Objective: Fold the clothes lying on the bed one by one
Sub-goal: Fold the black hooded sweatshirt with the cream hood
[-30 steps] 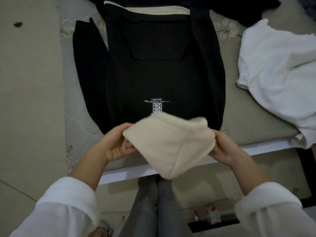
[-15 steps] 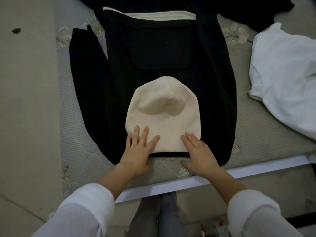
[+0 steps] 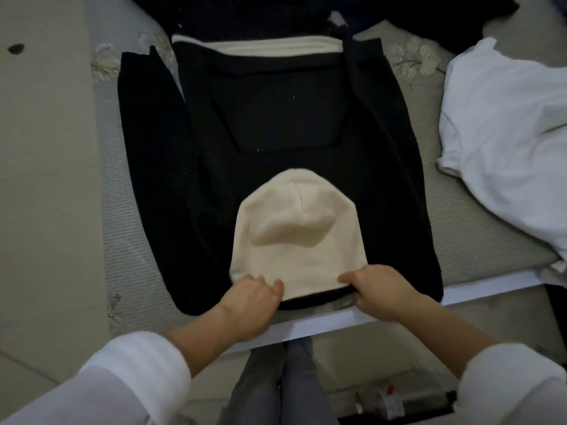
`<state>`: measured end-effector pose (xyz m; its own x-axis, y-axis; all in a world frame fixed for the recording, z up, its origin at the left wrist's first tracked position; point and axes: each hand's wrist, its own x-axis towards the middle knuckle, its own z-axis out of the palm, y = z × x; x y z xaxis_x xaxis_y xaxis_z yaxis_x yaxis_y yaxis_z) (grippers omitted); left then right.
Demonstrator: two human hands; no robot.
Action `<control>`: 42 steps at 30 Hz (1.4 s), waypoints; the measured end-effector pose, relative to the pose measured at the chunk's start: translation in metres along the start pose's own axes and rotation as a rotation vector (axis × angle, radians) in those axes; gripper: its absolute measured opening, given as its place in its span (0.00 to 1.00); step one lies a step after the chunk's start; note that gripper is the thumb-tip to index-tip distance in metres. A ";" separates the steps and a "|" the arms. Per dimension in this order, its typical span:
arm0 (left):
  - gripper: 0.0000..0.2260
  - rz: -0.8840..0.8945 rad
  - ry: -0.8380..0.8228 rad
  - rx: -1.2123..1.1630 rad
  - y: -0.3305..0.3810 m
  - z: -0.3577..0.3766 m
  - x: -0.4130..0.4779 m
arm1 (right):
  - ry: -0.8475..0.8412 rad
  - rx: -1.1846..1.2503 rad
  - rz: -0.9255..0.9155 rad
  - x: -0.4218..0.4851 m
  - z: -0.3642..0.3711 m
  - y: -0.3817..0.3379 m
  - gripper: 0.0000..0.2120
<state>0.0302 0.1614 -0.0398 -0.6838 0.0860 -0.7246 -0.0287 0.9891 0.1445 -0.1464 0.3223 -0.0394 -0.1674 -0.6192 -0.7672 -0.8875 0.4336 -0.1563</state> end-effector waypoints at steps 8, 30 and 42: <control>0.24 -0.086 0.705 -0.388 -0.020 0.028 -0.007 | 0.468 0.477 0.126 -0.006 0.003 -0.002 0.25; 0.14 -0.614 0.663 -1.165 -0.101 -0.043 0.073 | 0.604 1.063 0.494 0.103 -0.061 0.017 0.14; 0.28 -0.162 0.472 -0.208 -0.056 -0.013 0.111 | 0.458 0.253 0.192 0.106 -0.011 0.011 0.31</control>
<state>-0.0531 0.1139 -0.1195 -0.9105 -0.1767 -0.3739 -0.2726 0.9363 0.2214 -0.1791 0.2540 -0.1156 -0.5355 -0.7107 -0.4562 -0.7012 0.6753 -0.2288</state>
